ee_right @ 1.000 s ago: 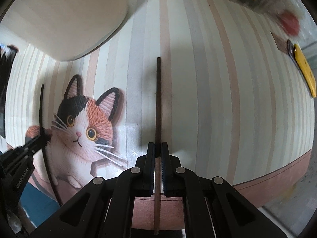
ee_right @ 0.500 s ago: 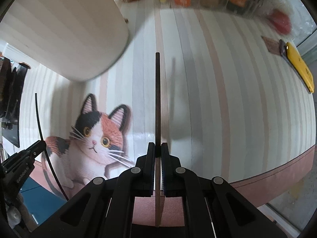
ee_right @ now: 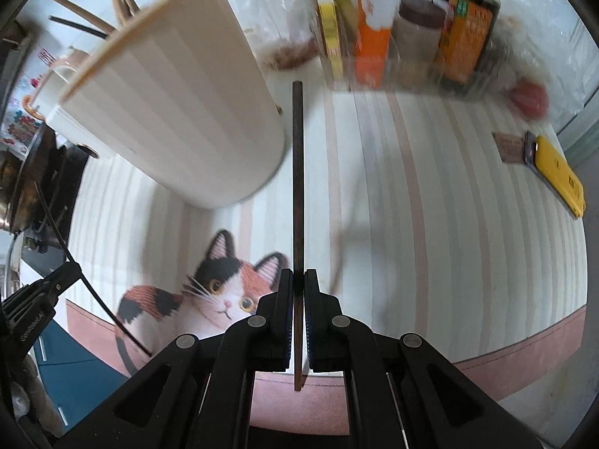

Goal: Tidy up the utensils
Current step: 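Lift both dark chopsticks and carry them over the cream holder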

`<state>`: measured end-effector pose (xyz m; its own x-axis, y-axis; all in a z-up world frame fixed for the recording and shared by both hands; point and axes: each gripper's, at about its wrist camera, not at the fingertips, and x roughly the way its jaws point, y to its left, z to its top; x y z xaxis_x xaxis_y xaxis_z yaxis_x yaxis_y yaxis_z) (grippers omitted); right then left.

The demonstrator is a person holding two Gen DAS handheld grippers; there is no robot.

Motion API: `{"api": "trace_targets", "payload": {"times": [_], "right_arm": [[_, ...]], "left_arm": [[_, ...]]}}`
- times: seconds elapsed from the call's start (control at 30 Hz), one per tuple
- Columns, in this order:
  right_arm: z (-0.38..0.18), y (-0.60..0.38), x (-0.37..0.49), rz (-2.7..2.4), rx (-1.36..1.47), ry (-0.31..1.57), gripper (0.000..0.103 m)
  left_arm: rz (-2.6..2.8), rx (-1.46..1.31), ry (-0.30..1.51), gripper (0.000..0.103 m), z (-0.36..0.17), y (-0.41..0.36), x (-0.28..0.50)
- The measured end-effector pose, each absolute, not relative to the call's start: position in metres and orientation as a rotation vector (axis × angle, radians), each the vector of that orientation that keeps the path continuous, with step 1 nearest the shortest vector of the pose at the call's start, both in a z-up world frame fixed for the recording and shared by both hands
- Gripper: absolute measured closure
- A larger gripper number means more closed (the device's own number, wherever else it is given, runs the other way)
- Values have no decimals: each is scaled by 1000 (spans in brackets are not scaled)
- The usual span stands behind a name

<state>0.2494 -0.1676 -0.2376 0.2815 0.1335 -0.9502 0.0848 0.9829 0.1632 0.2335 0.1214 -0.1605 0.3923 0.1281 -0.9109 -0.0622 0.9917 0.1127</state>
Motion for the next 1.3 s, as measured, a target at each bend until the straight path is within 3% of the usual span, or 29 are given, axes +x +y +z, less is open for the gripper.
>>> {"api": "trace_targets", "payload": {"times": [0.6, 1.3], "right_arm": [[-150, -164, 265, 64, 195, 1046, 97], [-25, -151, 294, 206, 289, 846, 97]], "left_arm": [[98, 91, 924, 101, -77, 108, 246], [-69, -13, 715, 101, 57, 93, 237]]}}
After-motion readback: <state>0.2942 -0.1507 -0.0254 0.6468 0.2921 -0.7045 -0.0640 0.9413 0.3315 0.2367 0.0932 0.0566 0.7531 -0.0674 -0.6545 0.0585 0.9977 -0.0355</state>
